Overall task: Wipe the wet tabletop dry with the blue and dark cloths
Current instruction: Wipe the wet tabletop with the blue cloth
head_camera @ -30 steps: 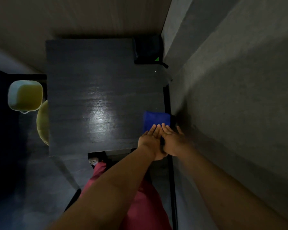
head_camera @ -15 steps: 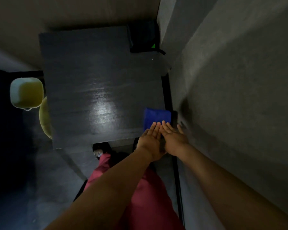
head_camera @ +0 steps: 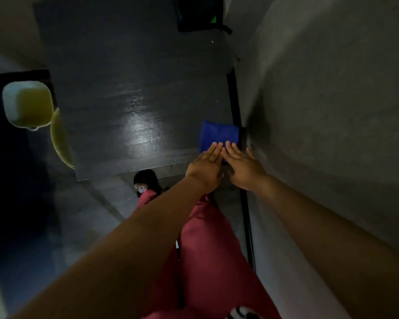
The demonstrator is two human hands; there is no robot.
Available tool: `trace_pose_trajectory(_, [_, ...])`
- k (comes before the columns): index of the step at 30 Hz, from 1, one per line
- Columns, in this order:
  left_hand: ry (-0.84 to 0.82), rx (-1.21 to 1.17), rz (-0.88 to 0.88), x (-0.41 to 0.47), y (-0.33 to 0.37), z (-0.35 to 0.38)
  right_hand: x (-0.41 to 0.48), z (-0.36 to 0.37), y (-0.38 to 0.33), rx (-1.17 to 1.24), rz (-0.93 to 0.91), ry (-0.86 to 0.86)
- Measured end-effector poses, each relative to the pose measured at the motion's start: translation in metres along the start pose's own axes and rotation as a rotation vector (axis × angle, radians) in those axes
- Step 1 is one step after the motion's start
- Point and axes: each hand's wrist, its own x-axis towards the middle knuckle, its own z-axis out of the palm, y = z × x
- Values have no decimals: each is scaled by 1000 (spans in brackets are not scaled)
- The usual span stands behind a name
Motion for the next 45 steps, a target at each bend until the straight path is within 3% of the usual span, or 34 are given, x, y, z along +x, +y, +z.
trace_pose_trajectory(18, [143, -153, -43, -63, -76, 35, 17, 3, -95, -105, -65, -106])
trace_pose_trajectory(28, [228, -385, -116, -95, -130, 38, 32, 3, -157, -122, -73, -165])
trace_pose_trajectory(45, [351, -488, -166, -162, -225, 54, 64, 8, -273, -221, -166, -186])
